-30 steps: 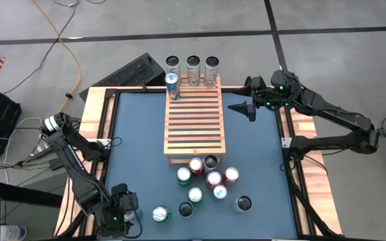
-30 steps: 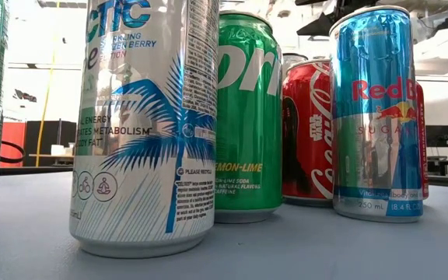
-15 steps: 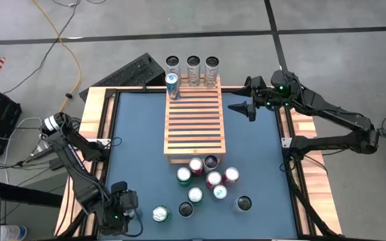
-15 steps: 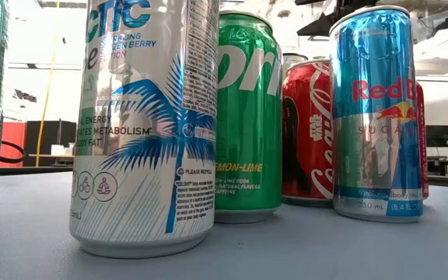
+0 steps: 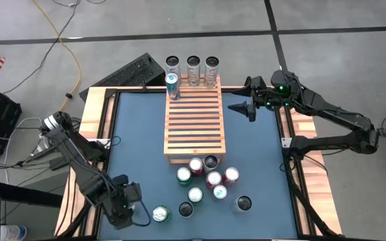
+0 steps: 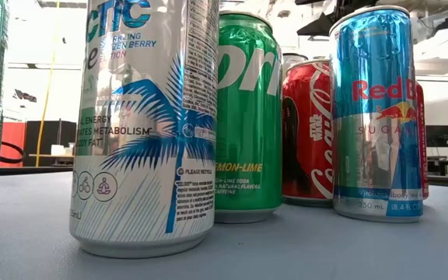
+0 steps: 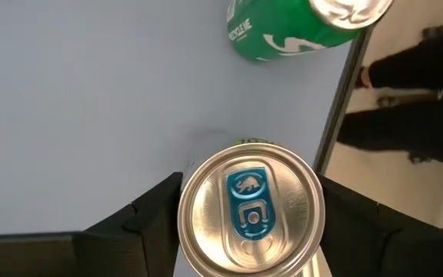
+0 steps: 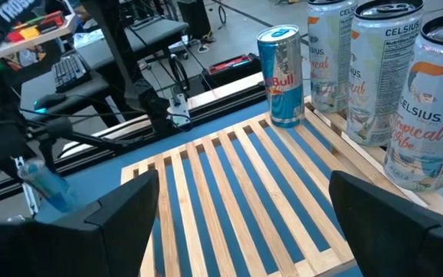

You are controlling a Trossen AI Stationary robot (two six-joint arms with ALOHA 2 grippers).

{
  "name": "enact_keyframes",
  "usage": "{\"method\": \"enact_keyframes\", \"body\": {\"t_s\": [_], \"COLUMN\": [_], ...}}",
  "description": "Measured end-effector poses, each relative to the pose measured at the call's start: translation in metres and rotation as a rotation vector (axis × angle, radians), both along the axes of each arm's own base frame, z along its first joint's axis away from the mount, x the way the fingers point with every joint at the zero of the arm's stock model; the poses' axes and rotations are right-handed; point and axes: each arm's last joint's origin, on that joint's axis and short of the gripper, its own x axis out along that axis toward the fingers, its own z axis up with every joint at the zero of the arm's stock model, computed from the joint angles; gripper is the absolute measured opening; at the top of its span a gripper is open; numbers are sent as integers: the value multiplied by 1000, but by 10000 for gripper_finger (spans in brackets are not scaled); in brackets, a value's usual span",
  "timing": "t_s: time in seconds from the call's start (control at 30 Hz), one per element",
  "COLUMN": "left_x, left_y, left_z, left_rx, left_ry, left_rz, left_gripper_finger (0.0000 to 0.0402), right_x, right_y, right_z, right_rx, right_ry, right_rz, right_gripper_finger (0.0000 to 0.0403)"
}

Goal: Place canned beverage on shelf
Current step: Put the left blue soda can on the shelf aligned with the other blue soda cans

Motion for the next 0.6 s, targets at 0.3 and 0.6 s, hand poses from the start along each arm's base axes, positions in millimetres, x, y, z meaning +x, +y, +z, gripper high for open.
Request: {"method": "enact_keyframes", "body": {"t_s": [0.3,0.6], "left_x": [22,45], "left_y": [38,119], "left_z": [87,144], "left_rx": [-75,5], "left_ry": [-21,-174], "left_rz": [41,140], "left_gripper_finger": [225,225], "right_x": [0,0], "right_y": [0,2], "right_z": [0,0], "right_rx": [-23,-9], "right_ry": [7,1], "right_rz": [7,60], "right_gripper_finger": [363,363]}}
